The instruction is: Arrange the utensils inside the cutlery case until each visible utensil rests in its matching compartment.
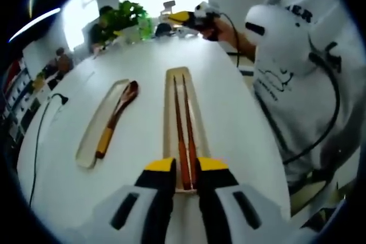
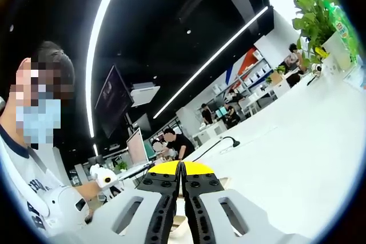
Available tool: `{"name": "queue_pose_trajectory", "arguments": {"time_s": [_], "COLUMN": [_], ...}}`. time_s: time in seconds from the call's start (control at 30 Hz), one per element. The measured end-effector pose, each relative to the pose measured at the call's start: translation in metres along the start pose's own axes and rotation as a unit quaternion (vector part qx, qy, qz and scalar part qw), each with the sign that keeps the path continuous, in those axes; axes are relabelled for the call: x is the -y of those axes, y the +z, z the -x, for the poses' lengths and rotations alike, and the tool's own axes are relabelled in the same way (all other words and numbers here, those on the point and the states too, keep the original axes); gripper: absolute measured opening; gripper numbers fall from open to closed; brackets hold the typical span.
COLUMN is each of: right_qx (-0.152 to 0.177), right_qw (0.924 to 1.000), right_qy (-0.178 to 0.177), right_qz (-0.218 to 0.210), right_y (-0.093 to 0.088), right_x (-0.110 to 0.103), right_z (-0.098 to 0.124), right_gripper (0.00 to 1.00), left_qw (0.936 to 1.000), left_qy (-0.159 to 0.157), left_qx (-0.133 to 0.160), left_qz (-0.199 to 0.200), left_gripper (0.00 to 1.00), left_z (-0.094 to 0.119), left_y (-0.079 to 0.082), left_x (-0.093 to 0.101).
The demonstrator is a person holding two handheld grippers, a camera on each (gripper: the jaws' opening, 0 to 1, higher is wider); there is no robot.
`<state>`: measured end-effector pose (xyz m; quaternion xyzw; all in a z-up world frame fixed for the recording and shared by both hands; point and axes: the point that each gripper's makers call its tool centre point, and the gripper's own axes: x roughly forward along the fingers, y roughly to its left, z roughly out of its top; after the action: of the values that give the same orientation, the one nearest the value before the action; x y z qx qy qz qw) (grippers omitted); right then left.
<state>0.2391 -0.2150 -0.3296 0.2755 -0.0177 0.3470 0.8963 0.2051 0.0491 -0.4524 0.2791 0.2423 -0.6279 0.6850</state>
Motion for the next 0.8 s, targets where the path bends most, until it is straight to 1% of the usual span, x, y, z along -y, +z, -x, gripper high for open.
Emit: {"name": "queue_pose_trajectory", "arguments": {"time_s": [0.1, 0.13, 0.17, 0.23, 0.33, 0.37, 0.4, 0.5, 0.6, 0.63, 0.7, 0.77, 0.8], "right_qx": [-0.001, -0.001, -0.001, -0.001, -0.002, -0.002, -0.003, -0.007, -0.011, -0.013, -0.019, -0.026, -0.028], "right_qw": [1.0000, 1.0000, 1.0000, 1.0000, 1.0000, 1.0000, 1.0000, 0.9999, 0.9998, 0.9997, 0.9995, 0.9992, 0.9991], "right_qy": [-0.001, -0.001, -0.001, -0.002, -0.003, -0.003, -0.003, -0.005, -0.009, -0.011, -0.016, -0.021, -0.023], "right_qz": [0.000, -0.001, -0.001, -0.003, -0.005, -0.006, -0.007, -0.010, -0.015, -0.017, -0.019, -0.021, -0.024], "right_y": [0.000, -0.001, -0.001, -0.002, -0.003, -0.003, -0.003, -0.005, -0.006, -0.007, -0.009, -0.011, -0.013], "right_x": [0.000, 0.001, 0.001, 0.001, 0.002, 0.003, 0.003, 0.005, 0.008, 0.009, 0.012, 0.015, 0.016], "right_z": [0.000, 0.000, 0.000, 0.000, 0.000, 0.000, -0.001, -0.002, -0.004, -0.005, -0.007, -0.009, -0.011], "right_gripper": [0.00, 0.00, 0.00, 0.00, 0.00, 0.00, 0.00, 0.00, 0.00, 0.00, 0.00, 0.00, 0.00], "left_qw": [1.0000, 1.0000, 0.9999, 0.9998, 0.9995, 0.9992, 0.9983, 0.9974, 0.9958, 0.9948, 0.9927, 0.9912, 0.9893], "left_qy": [0.002, 0.008, 0.010, 0.009, 0.012, 0.011, 0.008, 0.016, 0.048, 0.067, 0.092, 0.096, 0.094], "left_qx": [0.000, 0.002, 0.005, 0.018, 0.027, 0.036, 0.051, 0.067, 0.071, 0.068, 0.067, 0.080, 0.096], "left_qz": [0.001, -0.004, -0.005, 0.007, 0.011, 0.016, 0.026, 0.024, 0.032, 0.036, 0.040, 0.045, 0.056], "left_gripper": [0.14, 0.14, 0.13, 0.13, 0.13, 0.13, 0.13, 0.13, 0.13, 0.13, 0.13, 0.13, 0.13], "left_z": [0.000, 0.001, 0.003, 0.006, 0.011, 0.012, 0.014, 0.019, 0.022, 0.023, 0.025, 0.026, 0.026], "left_y": [0.000, 0.001, 0.002, 0.006, 0.009, 0.012, 0.018, 0.025, 0.024, 0.021, 0.018, 0.019, 0.021], "left_x": [-0.001, -0.002, -0.002, -0.003, -0.004, -0.004, -0.002, -0.004, -0.016, -0.022, -0.030, -0.030, -0.030]}}
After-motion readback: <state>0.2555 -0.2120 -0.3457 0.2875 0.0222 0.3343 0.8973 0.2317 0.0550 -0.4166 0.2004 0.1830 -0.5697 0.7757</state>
